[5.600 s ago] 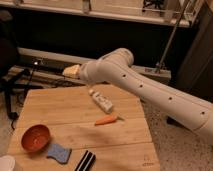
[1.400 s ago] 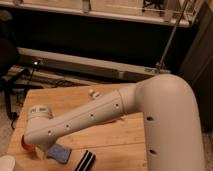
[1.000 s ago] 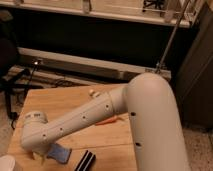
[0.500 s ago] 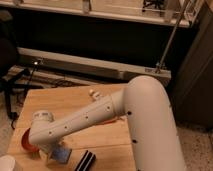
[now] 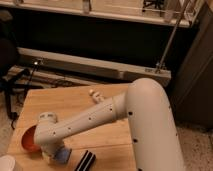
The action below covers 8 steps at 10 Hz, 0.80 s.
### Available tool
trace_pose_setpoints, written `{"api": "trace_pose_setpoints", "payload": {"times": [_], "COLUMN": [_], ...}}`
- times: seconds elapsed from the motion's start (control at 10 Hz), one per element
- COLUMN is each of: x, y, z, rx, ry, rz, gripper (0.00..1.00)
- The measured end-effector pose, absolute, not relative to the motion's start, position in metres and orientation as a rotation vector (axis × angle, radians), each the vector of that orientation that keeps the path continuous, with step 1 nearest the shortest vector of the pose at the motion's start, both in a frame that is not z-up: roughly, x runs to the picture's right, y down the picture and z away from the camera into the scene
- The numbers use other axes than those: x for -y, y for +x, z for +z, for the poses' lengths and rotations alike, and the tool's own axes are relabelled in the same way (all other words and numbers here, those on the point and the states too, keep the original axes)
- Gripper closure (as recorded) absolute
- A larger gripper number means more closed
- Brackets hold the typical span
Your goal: Place the white sponge in the ceramic bowl
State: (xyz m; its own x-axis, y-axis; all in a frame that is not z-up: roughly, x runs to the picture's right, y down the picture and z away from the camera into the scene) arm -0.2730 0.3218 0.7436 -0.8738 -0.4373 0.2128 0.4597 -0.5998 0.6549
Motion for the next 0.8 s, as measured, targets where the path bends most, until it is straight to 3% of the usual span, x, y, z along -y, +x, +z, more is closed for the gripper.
{"api": "trace_pose_setpoints", "payload": {"times": [0.4, 0.6, 0.8], "x": [-0.326, -0.311, -0.254], "y": [-0.272, -0.239, -0.205], "z": [0.748, 0.749, 0.724], "rx": [1.029, 0.968, 0.814], "ry": [-0.082, -0.13, -0.108], "rz": [-2.406, -2.316, -2.213], "gripper": [0.93, 1.0, 1.0]}}
